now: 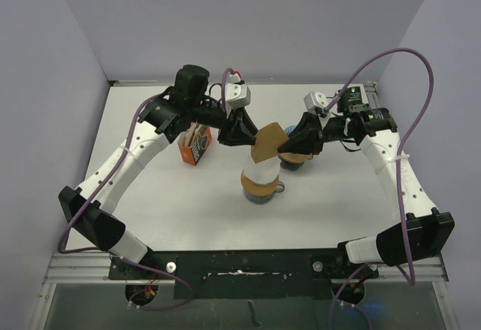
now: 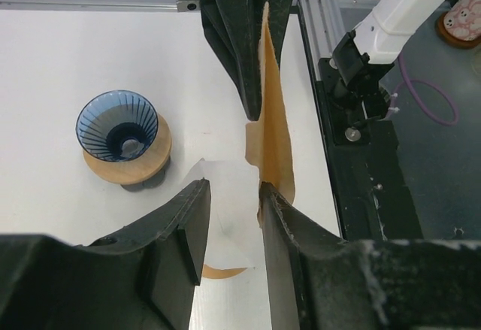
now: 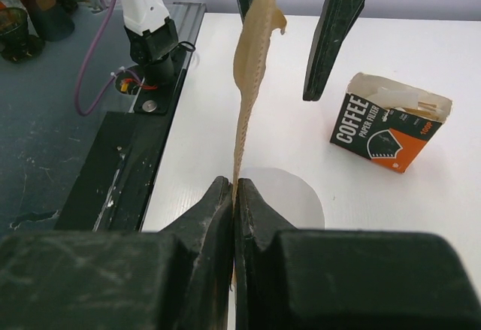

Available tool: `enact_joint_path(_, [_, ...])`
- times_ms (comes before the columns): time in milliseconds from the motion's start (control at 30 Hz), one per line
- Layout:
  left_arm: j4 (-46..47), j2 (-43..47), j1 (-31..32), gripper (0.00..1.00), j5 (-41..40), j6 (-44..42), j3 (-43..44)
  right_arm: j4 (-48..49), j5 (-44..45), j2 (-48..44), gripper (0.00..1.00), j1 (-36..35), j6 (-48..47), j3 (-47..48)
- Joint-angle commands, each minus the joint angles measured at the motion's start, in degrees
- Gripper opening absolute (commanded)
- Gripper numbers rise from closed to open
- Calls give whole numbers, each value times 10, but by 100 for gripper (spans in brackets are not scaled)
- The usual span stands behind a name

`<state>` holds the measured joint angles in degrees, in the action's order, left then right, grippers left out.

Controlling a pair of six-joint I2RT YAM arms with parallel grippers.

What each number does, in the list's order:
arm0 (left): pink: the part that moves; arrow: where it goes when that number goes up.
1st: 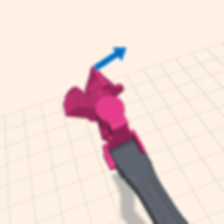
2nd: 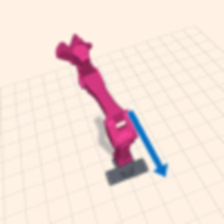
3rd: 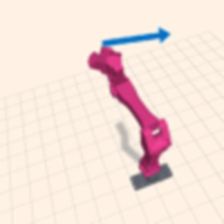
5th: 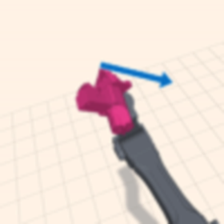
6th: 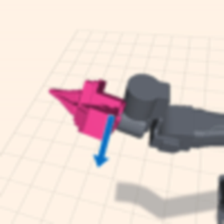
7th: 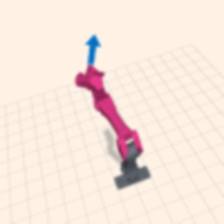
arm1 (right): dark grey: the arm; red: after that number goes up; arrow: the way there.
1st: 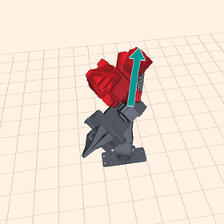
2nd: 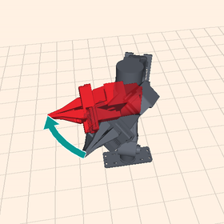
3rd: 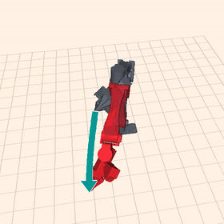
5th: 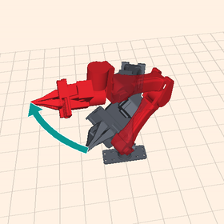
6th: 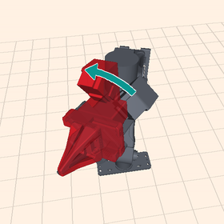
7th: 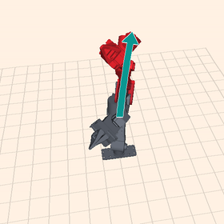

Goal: Place the coffee filter in the dripper
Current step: Place the coffee filter in the coffee dripper.

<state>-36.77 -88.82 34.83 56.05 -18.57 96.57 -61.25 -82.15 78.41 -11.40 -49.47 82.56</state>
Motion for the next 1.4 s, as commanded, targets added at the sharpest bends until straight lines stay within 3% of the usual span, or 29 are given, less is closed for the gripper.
enact_joint_path(0, [43, -3, 10, 33, 39, 22, 9, 0, -21, -6, 0, -5, -12, 22])
enact_joint_path(200, [81, -7, 15, 30, 76, 55, -10, 31, -18, 2, 0, -5, 14, 29])
enact_joint_path(400, [123, -8, 14, 15, 90, 89, -34, 79, -10, 6, 0, -3, 55, 26])
enact_joint_path(533, [128, -8, 14, 0, 82, 93, -34, 179, 10, -11, 3, -5, 141, -6])
enact_joint_path(667, [124, -5, 13, 0, 3, 110, -19, 230, 105, -15, 24, -4, 215, -6])
enact_joint_path(733, [123, -3, 9, 0, -67, 123, -8, 255, 194, -13, 41, -5, 269, 3])
enact_joint_path(867, [160, -5, 5, 0, -253, 206, -3, 296, 334, -9, 61, -4, 333, 23])
enact_joint_path(1033, [165, -28, 5, 0, -357, 272, 21, 321, 411, 9, 92, -4, 362, 70])
enact_joint_path(1167, [167, -46, 6, 0, -399, 297, 36, 350, 420, 24, 96, -8, 396, 81])
enact_joint_path(1367, [179, -72, 11, 0, -414, 351, 50, 372, 458, 55, 93, -37, 467, 97])
